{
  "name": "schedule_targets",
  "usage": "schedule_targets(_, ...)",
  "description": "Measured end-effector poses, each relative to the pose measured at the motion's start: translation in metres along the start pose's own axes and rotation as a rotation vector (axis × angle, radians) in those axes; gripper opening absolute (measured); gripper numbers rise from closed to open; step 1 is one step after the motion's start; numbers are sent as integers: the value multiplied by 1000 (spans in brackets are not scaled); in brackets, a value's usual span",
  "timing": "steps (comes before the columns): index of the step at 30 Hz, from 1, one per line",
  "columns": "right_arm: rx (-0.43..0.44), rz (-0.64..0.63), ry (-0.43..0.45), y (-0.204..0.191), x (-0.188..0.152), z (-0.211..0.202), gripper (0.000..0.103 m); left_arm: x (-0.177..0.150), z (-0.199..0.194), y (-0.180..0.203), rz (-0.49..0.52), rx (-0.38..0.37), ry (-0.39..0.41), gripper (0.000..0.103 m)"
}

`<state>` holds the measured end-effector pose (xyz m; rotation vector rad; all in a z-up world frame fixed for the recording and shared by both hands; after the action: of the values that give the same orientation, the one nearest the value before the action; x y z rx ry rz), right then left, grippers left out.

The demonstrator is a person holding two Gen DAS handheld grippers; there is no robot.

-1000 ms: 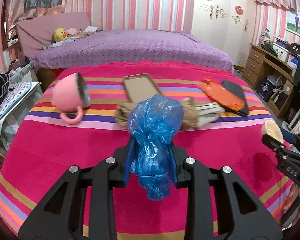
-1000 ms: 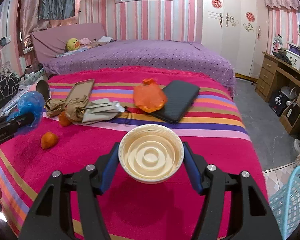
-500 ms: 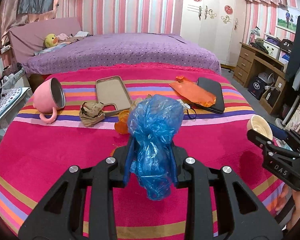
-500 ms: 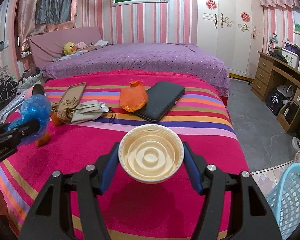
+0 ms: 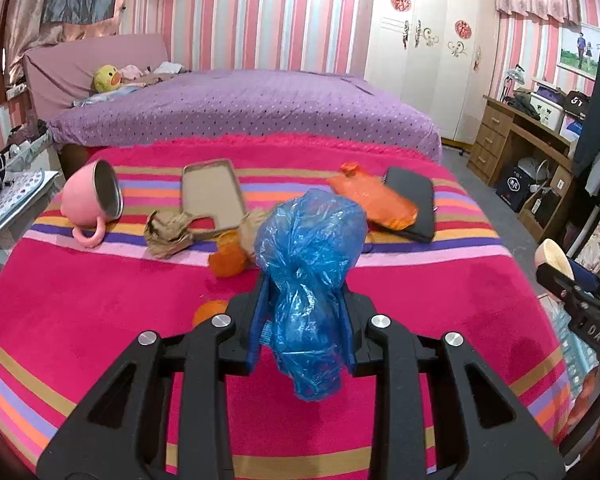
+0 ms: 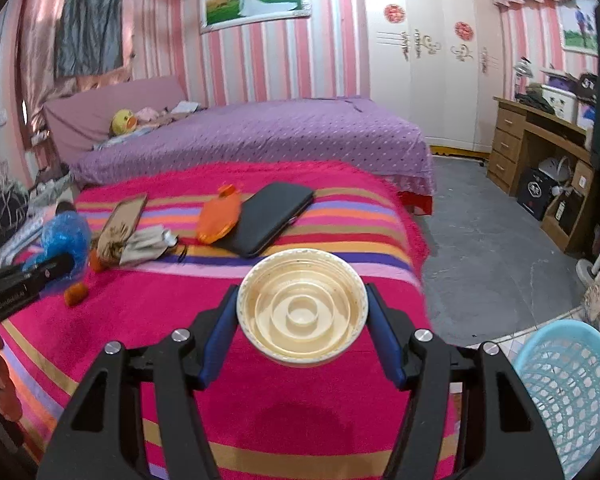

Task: Collect trash
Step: 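Carry the blue bag and white lid over to the blue basket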

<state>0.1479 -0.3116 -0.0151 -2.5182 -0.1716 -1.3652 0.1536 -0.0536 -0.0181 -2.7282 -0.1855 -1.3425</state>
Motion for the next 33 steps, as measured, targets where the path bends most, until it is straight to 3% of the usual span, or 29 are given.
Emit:
schedule_targets(6,-15,30,32,35,6,-36,61,-1,-22,39,13,-35,6,29)
schedule_targets(18,-183,107,56,143,-24,-116,61,-19,-62,141,97,-129,47,29)
schedule_targets(25,-311,93,28,203,-42,-161,61,-43,-79,208,164,-227,25,29)
schedule_targets(33,-372,125,14,244,-65,-184,61,-70,-93,271,232,-333,6,29)
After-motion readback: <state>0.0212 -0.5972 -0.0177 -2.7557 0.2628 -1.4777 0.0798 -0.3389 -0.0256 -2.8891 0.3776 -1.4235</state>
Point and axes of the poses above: each gripper's, at about its wrist camera, not at the fingertips, and z roughly the way its jaws point, y to its right, x to its top, the point moved 1 cm from there along z, roughly the way its jaws point, and after that the axes turned 11 degrees about x, right-handed, at the moved point
